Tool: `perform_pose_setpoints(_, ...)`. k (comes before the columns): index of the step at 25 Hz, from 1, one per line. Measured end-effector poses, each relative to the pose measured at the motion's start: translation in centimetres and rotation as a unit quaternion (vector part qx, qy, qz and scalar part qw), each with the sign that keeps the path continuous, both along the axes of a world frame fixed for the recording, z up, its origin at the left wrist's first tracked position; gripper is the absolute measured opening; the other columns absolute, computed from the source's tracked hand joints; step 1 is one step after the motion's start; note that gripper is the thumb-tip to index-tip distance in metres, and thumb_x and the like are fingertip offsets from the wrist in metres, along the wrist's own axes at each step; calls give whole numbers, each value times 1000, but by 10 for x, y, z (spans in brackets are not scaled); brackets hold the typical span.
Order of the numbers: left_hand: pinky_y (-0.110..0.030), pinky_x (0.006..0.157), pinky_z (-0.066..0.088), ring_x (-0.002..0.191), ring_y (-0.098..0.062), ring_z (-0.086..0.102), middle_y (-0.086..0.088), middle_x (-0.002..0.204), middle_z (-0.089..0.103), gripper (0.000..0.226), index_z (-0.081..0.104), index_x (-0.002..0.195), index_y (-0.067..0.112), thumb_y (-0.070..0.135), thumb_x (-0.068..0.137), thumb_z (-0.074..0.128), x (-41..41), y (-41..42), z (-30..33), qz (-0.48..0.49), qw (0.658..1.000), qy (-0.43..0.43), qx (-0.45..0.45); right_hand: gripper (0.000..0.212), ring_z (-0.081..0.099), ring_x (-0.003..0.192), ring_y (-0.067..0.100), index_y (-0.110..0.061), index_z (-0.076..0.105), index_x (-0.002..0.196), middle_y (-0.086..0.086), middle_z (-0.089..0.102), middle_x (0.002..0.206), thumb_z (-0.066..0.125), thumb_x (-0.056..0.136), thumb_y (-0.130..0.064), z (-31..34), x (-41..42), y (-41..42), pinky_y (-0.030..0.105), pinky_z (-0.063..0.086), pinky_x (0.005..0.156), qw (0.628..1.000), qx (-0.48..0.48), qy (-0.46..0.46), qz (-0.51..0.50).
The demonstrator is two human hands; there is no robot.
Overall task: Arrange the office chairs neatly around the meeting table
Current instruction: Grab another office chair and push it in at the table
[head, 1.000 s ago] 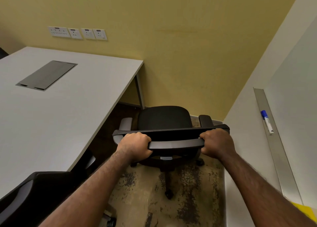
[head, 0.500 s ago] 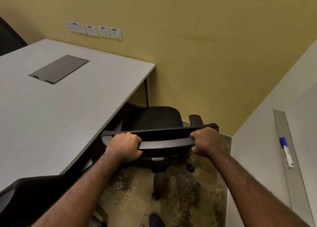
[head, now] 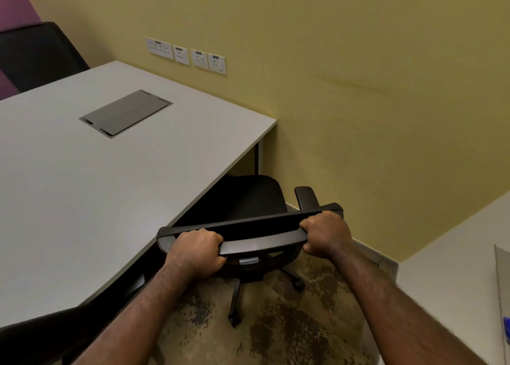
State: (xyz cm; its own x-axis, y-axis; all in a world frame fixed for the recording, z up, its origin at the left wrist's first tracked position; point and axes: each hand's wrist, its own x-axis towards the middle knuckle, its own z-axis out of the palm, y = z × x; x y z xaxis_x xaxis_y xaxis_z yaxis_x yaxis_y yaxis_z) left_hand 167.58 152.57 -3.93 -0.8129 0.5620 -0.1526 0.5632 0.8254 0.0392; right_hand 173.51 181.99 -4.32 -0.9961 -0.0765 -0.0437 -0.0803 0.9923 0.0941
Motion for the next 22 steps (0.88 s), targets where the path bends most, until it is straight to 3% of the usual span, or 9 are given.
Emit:
perform_pose_setpoints(5, -27, 49, 31, 48, -4, 40, 15, 53, 44, 18, 49, 65, 32, 46, 75, 47, -9, 25, 1, 44, 999, 5, -1, 12, 39, 56, 19, -23, 57, 66, -4, 61, 63, 58, 59, -33, 1, -38, 31, 30, 23, 57, 999, -4, -1, 51)
perform_pose_setpoints(10, -26, 47, 29, 48, -3, 41, 14, 53, 44, 20, 46, 62, 31, 45, 76, 48, -12, 60, 2, 100, 995, 8, -7, 11, 52, 61, 22, -23, 58, 68, -3, 64, 67, 58, 61, -32, 1, -78, 65, 30, 29, 61, 994, -10, -14, 110)
perform_pose_setpoints(16, -21, 44, 25, 49, -1, 43, 13, 54, 47, 17, 48, 64, 33, 46, 76, 50, -27, 84, 1, 151, 988, 0, -10, 11, 54, 60, 23, -24, 51, 64, -2, 63, 65, 60, 61, -31, 1, -120, 88, 31, 37, 64, 986, -24, -19, 164)
perform_pose_setpoints(22, -22, 43, 25, 48, -1, 44, 13, 53, 49, 17, 54, 64, 32, 47, 72, 48, -50, 90, 0, 180, 984, 9, -8, 14, 46, 57, 22, -23, 49, 65, -1, 62, 66, 60, 61, -30, 0, -159, 94, 31, 31, 62, 981, -19, -17, 194)
